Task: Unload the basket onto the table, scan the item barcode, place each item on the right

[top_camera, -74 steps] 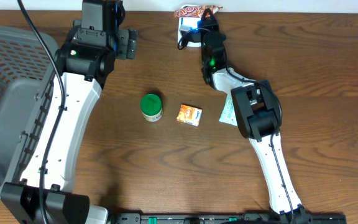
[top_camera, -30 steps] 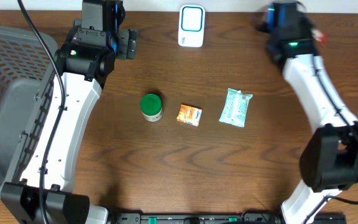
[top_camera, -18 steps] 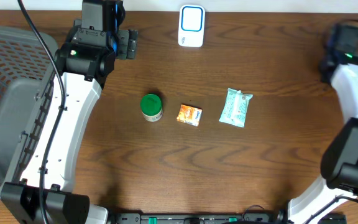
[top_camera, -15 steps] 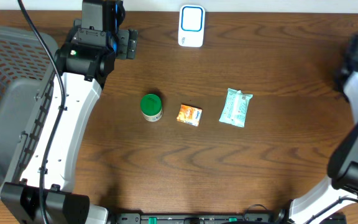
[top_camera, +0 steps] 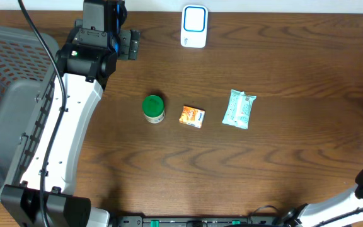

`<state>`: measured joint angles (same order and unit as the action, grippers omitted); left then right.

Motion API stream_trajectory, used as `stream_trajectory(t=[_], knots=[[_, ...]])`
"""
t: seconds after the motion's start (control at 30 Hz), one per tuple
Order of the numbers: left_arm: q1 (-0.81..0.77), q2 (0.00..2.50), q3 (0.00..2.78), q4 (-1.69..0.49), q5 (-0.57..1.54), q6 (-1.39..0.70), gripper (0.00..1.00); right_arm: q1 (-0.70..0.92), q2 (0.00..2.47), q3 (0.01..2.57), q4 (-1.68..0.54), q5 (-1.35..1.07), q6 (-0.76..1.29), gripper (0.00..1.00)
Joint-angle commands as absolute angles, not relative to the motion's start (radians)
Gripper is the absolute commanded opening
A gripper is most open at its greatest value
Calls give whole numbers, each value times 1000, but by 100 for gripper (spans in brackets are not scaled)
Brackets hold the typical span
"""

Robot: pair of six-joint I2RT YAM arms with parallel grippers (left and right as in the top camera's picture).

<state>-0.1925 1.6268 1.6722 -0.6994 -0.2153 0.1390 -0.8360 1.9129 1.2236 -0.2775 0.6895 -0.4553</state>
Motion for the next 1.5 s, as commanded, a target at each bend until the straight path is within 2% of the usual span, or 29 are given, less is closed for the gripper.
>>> stream_trajectory(t=[0.0,0.03,0.1,0.13,0.33,0.47,0.6,0.77,0.9,0.93,0.97,1.0,1.03,1.07,1.13,1.33,1.47], knots=[[-190,1613,1672,-700,-220,145,98,-883,1913,1220,-268,645,-314,10],[-190,1613,1672,-700,-220,146,98,-888,1913,1220,-268,644,-291,19],[-190,1613,1672,-700,-220,146,98,-881,1913,1224,-269,636,-262,82],[-190,1613,1672,-700,-220,146,98,-870,1912,1225,-269,633,-262,98],[-190,1613,1672,-700,-220,146,98,-722,1898,1230,-297,563,-262,99],[-190,1613,1672,-700,-220,146,98,-565,1896,1230,-364,395,-236,99],[-190,1613,1672,-700,-220,145,98,-397,1896,1230,-421,101,-140,99],[-190,1613,1672,-700,-220,146,98,-203,1896,1230,-488,-421,-124,99],[-190,1613,1672,-700,-220,145,98,-98,1896,1230,-578,-668,-125,99],[-190,1613,1672,-700,-220,146,98,-72,1896,1230,-617,-695,-125,96],[-190,1613,1672,-700,-220,146,98,-49,1896,1230,-649,-701,-124,83],[-190,1613,1672,-700,-220,146,98,-29,1896,1228,-672,-701,-110,61],[-190,1613,1672,-700,-220,146,98,-8,1897,1227,-699,-701,-56,58],[-190,1613,1672,-700,-220,145,98,7,1897,1224,-714,-698,-3,63],[-190,1613,1672,-700,-220,146,98,38,1897,1213,-735,-665,145,80],[-190,1613,1672,-700,-220,146,98,81,1897,1155,-745,-454,443,80],[-190,1613,1672,-700,-220,146,98,86,1896,1133,-745,-427,501,78]])
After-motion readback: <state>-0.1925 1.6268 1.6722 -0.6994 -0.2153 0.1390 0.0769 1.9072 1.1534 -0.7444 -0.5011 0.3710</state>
